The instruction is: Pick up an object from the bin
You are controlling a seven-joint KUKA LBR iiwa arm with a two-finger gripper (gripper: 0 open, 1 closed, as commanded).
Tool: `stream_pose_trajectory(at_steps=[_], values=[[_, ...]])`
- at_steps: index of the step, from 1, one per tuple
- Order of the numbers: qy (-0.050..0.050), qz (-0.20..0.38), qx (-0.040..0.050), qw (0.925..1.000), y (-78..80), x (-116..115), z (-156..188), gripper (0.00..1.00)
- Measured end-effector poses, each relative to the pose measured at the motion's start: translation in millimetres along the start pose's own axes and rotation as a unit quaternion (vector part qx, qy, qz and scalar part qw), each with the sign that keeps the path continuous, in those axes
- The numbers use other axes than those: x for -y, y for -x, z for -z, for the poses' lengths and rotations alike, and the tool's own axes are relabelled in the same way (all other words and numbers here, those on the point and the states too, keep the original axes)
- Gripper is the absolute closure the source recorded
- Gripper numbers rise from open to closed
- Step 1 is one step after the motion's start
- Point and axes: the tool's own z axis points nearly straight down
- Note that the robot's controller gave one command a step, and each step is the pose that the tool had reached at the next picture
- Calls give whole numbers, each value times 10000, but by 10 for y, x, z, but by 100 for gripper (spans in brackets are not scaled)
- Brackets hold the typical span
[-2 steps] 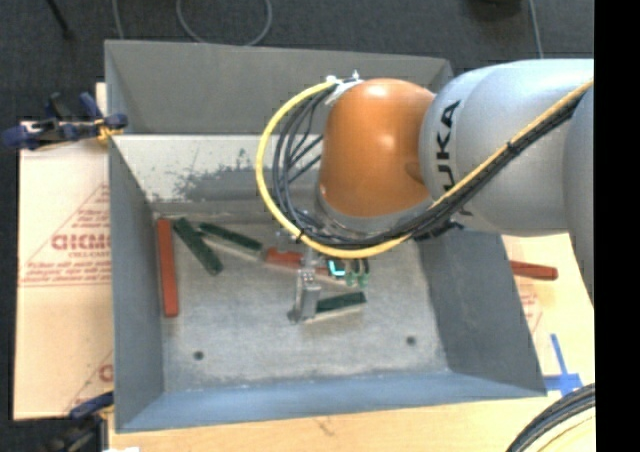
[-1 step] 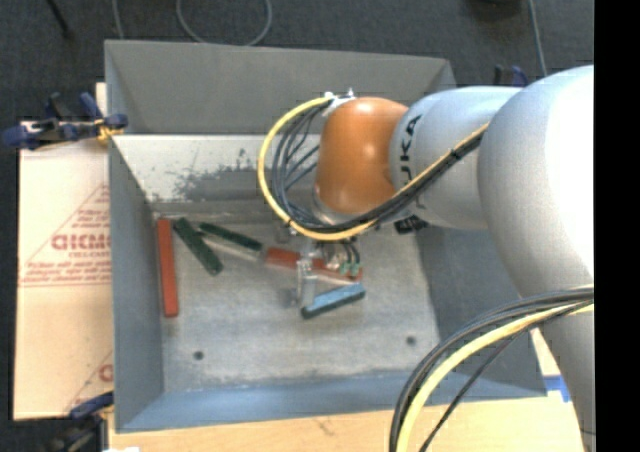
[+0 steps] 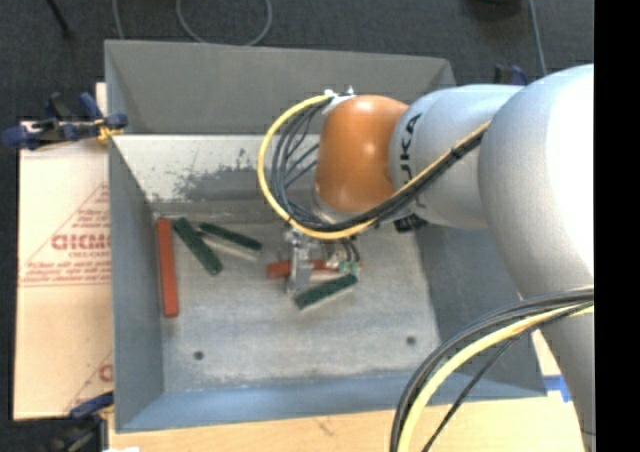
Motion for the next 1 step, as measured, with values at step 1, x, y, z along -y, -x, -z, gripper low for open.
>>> stream_pose_trajectory(at_steps=[1], values=[[2, -177, 40, 9998, 324, -98, 2478, 100]])
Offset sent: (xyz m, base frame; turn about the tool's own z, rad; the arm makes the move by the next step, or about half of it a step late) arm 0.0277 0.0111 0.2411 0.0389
